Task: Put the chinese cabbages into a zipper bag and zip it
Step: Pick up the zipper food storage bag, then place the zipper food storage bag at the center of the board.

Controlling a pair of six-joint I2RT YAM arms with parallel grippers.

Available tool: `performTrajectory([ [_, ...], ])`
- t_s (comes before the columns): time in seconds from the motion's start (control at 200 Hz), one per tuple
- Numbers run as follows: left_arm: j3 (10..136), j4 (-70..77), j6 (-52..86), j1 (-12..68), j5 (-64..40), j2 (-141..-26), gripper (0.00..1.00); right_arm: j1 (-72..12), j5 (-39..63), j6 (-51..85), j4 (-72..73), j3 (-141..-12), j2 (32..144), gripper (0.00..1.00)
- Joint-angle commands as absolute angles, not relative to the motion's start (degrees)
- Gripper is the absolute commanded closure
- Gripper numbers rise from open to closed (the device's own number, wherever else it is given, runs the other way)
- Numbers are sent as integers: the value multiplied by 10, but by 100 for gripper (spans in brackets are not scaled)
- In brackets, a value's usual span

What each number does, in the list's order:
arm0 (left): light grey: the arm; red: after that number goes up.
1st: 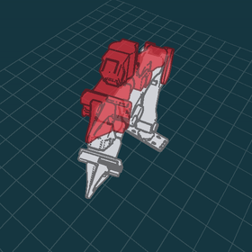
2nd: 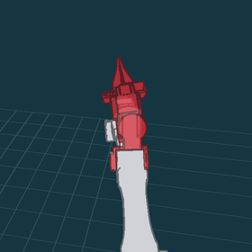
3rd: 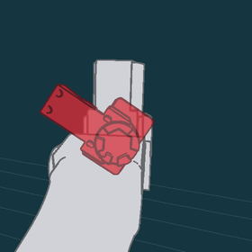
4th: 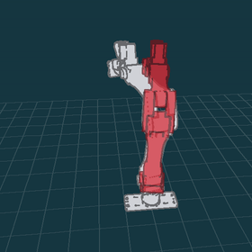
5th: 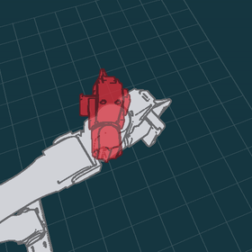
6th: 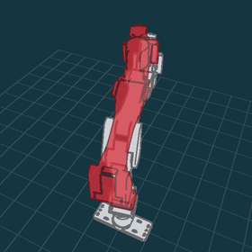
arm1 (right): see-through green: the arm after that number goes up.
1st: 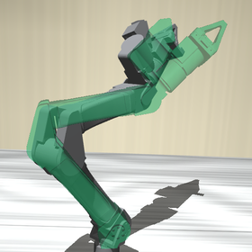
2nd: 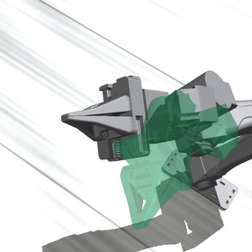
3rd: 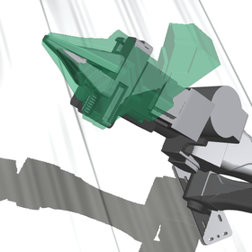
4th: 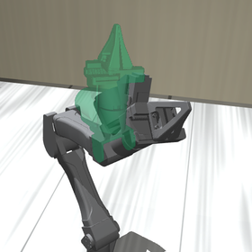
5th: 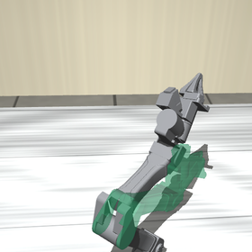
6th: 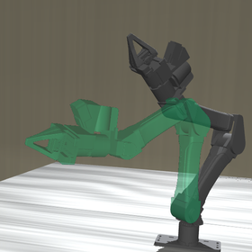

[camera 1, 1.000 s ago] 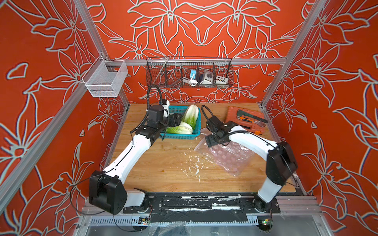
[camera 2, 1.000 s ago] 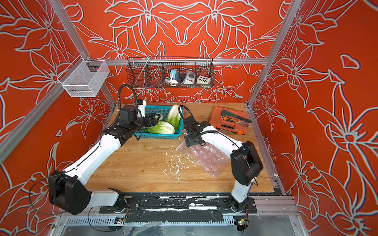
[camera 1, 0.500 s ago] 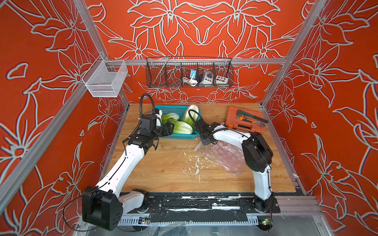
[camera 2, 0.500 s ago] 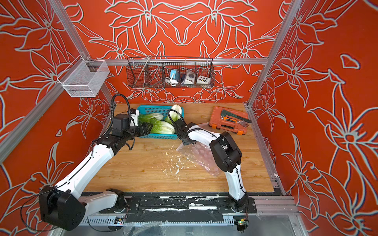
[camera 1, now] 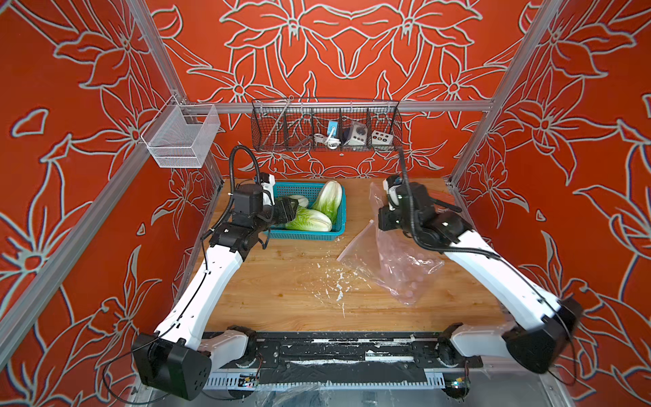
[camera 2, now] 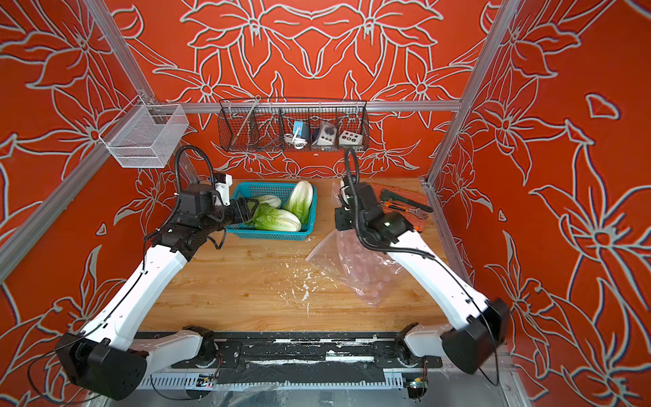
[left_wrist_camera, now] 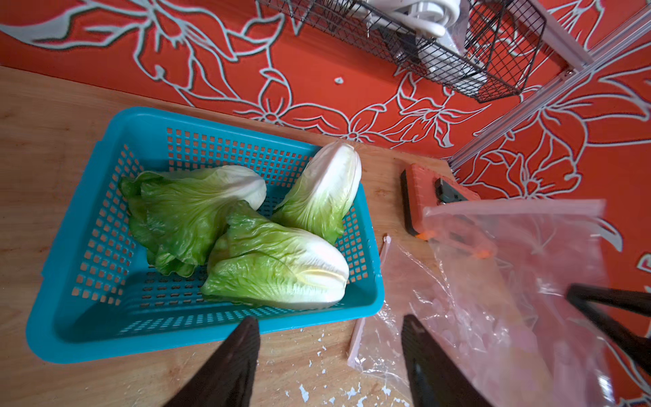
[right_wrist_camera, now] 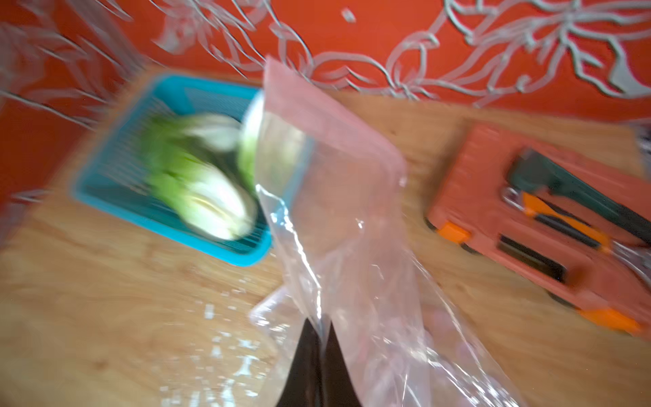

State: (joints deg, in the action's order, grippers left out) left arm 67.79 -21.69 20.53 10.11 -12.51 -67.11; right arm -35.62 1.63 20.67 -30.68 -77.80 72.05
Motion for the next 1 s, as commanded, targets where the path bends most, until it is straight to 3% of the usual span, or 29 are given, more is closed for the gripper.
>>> performTrajectory([
  [0.0,705,-240,228,98,-134,-671,35,-368,240,257,-151,-775,701,100],
  [0.14,726,-262,237,90,-90,-664,34,-380,333,371,68,-771,693,100],
  [0.285,733,-275,236,67,-59,-647,33,-380,238,441,266,-631,687,100],
  [0.57,646,-222,243,86,-115,-631,32,-384,-8,514,338,-349,753,100],
  [0.696,567,-177,281,143,-131,-622,32,-395,-46,533,273,-324,755,86],
  [0.846,477,-104,331,204,-163,-623,33,-402,-16,495,112,-337,706,55],
  [0.996,443,-85,331,209,-172,-644,34,-354,87,345,-54,-390,677,20],
])
